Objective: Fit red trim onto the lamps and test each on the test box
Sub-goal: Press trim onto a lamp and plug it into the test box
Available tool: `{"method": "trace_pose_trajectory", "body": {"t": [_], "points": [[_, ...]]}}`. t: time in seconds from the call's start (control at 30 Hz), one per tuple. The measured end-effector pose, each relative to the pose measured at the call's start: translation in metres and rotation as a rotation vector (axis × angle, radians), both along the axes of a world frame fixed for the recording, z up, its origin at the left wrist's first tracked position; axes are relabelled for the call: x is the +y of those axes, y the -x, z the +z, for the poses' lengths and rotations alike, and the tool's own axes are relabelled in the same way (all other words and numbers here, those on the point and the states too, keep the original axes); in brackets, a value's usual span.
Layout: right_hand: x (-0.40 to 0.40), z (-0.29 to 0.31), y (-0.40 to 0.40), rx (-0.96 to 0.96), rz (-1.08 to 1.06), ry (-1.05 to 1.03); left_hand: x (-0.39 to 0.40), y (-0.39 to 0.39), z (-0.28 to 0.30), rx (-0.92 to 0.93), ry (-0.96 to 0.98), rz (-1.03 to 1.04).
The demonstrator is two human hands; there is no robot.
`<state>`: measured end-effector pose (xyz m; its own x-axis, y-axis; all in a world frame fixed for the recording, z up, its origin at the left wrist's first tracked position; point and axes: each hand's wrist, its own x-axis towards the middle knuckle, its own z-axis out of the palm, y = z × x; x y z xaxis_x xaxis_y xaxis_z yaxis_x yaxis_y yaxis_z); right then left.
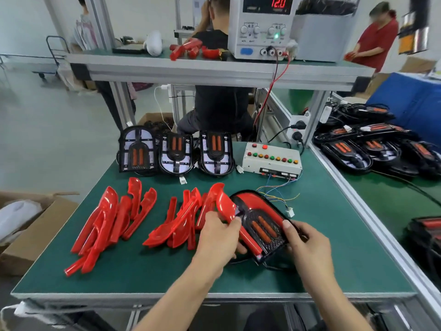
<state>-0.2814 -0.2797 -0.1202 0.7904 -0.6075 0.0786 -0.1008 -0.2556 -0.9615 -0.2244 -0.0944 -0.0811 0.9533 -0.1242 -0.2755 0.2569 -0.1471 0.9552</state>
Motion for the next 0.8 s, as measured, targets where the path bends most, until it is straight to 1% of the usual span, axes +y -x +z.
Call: {"method": "trace_pose_trajectory", "body": {"t": [0.03,0.1,0.17,0.27,0.4,0.5,0.63,0.8], "points": [[0.004,0.001,0.001,-0.01,-0.011,0.041,0.0,0.0,0.001,-0.025,-0.058,-0.029],[0.012,0.005,0.003,-0.031,-0.032,0.096,-0.001,0.0,0.003,-0.069,-0.11,-0.065],[0.019,0.009,0.005,-0.046,-0.046,0.121,0.0,0.002,0.008,-0.11,-0.138,-0.049],[0.026,0.015,0.006,-0.085,-0.052,0.105,0.003,0.002,0.012,-0.211,-0.255,0.003],[0.03,0.019,0.006,-0.114,-0.049,0.095,0.002,0.003,0.014,-0.223,-0.199,0.046],[0.033,0.02,0.006,-0.118,-0.045,0.106,0.004,0.003,0.01,-0.29,-0.268,0.079],[0.036,0.018,0.004,-0.137,-0.055,0.055,0.003,0.003,0.007,-0.37,-0.341,0.125],[0.037,0.015,0.001,-0.138,-0.055,0.03,0.0,0.001,0.003,-0.448,-0.391,0.163]]}}
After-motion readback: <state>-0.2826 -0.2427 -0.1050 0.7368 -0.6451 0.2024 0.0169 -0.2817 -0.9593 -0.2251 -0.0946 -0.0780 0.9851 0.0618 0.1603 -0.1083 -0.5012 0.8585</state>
